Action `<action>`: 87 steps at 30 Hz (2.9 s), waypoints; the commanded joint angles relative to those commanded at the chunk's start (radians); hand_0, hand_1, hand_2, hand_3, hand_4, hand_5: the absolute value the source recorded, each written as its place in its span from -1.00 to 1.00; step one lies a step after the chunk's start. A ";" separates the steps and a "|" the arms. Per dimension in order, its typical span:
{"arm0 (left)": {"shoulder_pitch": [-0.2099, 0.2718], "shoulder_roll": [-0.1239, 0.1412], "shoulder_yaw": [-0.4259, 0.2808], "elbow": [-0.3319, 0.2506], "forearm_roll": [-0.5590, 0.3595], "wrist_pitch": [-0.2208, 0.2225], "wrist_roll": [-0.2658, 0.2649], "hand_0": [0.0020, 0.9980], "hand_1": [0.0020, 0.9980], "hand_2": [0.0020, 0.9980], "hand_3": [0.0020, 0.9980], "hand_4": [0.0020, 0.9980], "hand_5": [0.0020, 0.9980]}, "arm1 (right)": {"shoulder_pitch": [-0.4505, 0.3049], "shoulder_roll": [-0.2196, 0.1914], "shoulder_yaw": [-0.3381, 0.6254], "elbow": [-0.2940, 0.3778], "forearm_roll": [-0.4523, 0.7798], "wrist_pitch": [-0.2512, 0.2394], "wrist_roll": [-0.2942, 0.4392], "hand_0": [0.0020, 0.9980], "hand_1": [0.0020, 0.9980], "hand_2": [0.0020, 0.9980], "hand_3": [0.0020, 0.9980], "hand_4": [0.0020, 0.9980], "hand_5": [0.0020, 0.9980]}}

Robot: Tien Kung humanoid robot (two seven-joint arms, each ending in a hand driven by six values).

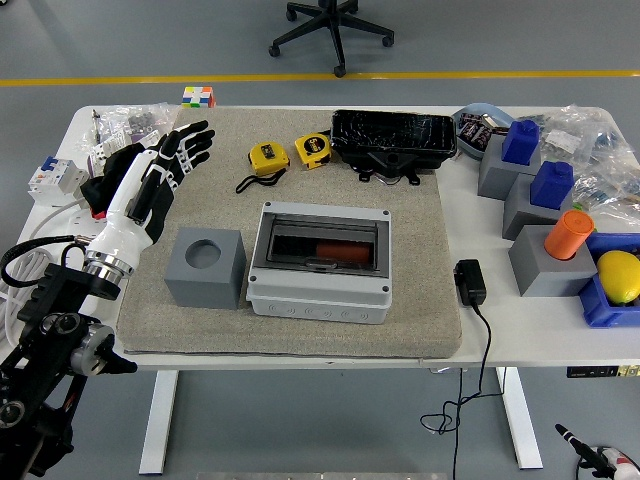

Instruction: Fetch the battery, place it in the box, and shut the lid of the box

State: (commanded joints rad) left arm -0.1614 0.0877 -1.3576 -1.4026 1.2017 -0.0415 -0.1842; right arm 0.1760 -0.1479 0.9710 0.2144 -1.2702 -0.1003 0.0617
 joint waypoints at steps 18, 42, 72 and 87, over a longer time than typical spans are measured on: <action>-0.002 -0.003 -0.007 -0.004 -0.003 0.017 -0.004 0.68 0.69 0.62 0.57 1.00 0.84 | 0.006 0.003 0.001 -0.003 -0.004 0.000 -0.002 0.82 0.77 0.65 0.73 1.00 1.00; 0.006 -0.005 -0.006 0.011 -0.138 0.047 -0.065 0.65 0.62 0.57 0.56 1.00 1.00 | 0.007 0.009 -0.020 -0.002 0.010 -0.001 -0.003 0.81 0.77 0.64 0.73 1.00 1.00; 0.006 -0.021 -0.046 0.000 -0.129 0.026 -0.065 0.66 0.70 0.62 0.59 1.00 1.00 | 0.018 0.014 -0.014 -0.002 0.010 -0.001 -0.003 0.81 0.77 0.64 0.72 1.00 1.00; 0.007 -0.022 -0.048 -0.001 -0.123 0.023 -0.062 0.65 0.68 0.61 0.58 1.00 1.00 | 0.023 0.013 -0.017 -0.003 0.011 -0.001 -0.004 0.81 0.77 0.64 0.72 1.00 1.00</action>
State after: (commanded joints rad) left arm -0.1544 0.0656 -1.4059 -1.4032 1.0784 -0.0187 -0.2464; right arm 0.1990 -0.1344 0.9536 0.2113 -1.2588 -0.1013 0.0581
